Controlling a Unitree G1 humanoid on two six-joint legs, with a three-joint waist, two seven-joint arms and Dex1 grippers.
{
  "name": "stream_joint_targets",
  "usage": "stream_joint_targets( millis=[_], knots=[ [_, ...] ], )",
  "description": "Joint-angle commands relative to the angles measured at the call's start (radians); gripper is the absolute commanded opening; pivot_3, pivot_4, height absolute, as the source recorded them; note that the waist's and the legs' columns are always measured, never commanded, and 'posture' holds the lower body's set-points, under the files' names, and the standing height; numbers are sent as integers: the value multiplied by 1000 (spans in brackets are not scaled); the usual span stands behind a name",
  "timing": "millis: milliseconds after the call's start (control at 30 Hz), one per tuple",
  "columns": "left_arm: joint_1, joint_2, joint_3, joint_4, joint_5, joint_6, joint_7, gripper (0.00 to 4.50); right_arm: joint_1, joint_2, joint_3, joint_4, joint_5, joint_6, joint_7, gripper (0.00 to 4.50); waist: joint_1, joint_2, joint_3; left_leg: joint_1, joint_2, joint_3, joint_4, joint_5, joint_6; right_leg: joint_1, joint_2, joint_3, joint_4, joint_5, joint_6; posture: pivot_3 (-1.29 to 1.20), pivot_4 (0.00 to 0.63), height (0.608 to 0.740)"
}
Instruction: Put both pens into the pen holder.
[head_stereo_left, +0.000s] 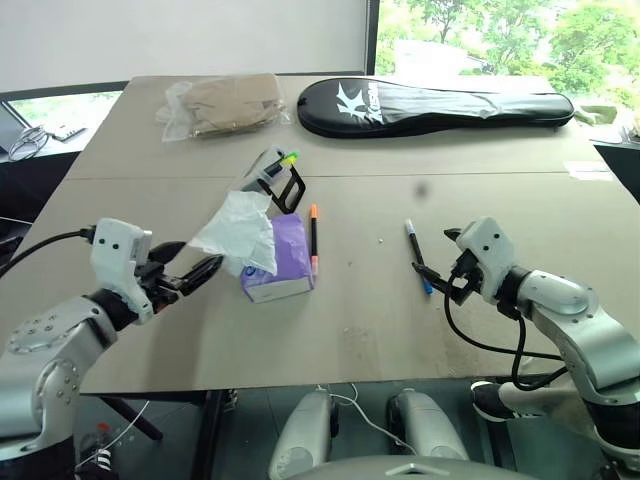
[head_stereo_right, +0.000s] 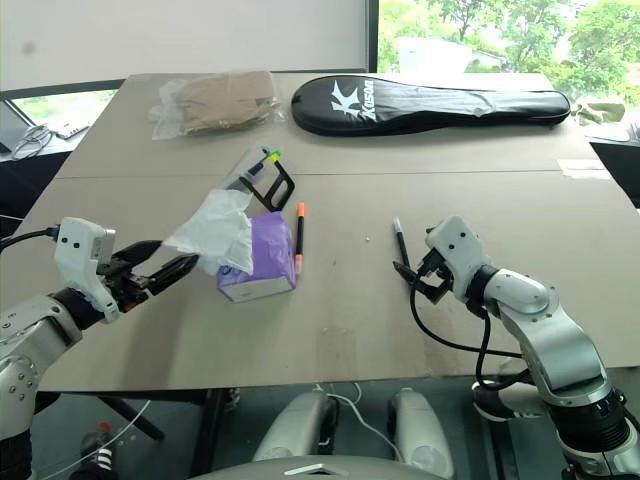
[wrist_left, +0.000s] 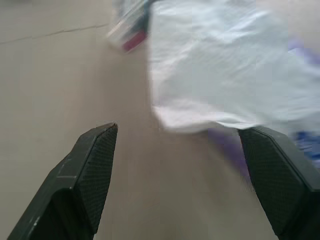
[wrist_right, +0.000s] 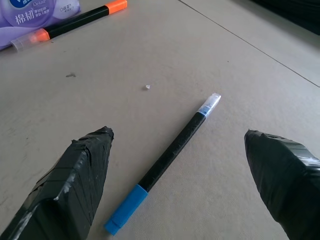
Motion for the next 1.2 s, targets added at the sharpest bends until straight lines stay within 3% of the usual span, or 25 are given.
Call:
stream_joint_targets(
  millis=[33, 133, 233, 433, 667, 767, 967, 1200],
  knots=[
    [-11, 17, -10, -62, -106, 147, 67, 3916, -10, -10, -13, -45, 8, -8, 9, 4500, -3, 0, 0, 0, 0, 0, 0, 0, 0, 0, 0, 0, 0, 0, 0, 0, 150, 740],
    [-114, -62, -35, -11, -123, 266, 253, 3916, -3, -15, -20, -53, 13, -5, 11, 4500, -3, 1, 0, 1, 0, 0, 0, 0, 0, 0, 2, 0, 1, 0, 0, 0, 150, 740],
    [-187, -117, -92, 29, -47, 341, 398, 3916, 17, -20, -27, -75, 15, -1, 6, 4500, -2, 0, 0, 2, 0, -1, 1, 0, 0, 1, 3, -2, 2, 0, 0, 0, 150, 740],
    [-228, -163, -160, 79, -30, 403, 435, 3916, 53, -24, -41, -108, 17, 8, -8, 4500, -2, 2, -2, 2, 0, 0, 1, 0, 0, 1, 2, -2, 2, 0, 0, 0, 150, 740],
    [-220, -174, -135, 139, -25, 287, 360, 1202, 63, -15, -40, -112, 11, 6, -25, 4500, -1, 9, -8, 6, 0, 0, 1, 0, 0, 5, 2, -2, 1, 0, 0, 0, 150, 740],
    [-199, -193, -2, 148, -88, 171, 292, 24, 73, -10, -35, -115, 8, -1, -34, 4500, -1, 9, -8, 6, 0, 0, 1, 1, -1, 5, 3, -1, 1, 0, 0, 0, 150, 740],
    [-202, -131, 208, 286, -139, 116, 293, 24, 65, 3, -30, -109, 13, -15, -32, 4500, -5, 8, -7, 3, 0, 0, 1, 1, -1, 2, 3, 0, 1, 0, 0, 0, 150, 740],
    [-209, -61, 190, 503, 29, 41, 391, 24, 38, 10, -20, -90, 11, -20, -24, 4500, -3, 7, -7, 3, 0, 0, 1, 1, -1, 2, 2, -2, 0, 0, 0, 0, 150, 740]
  ],
)
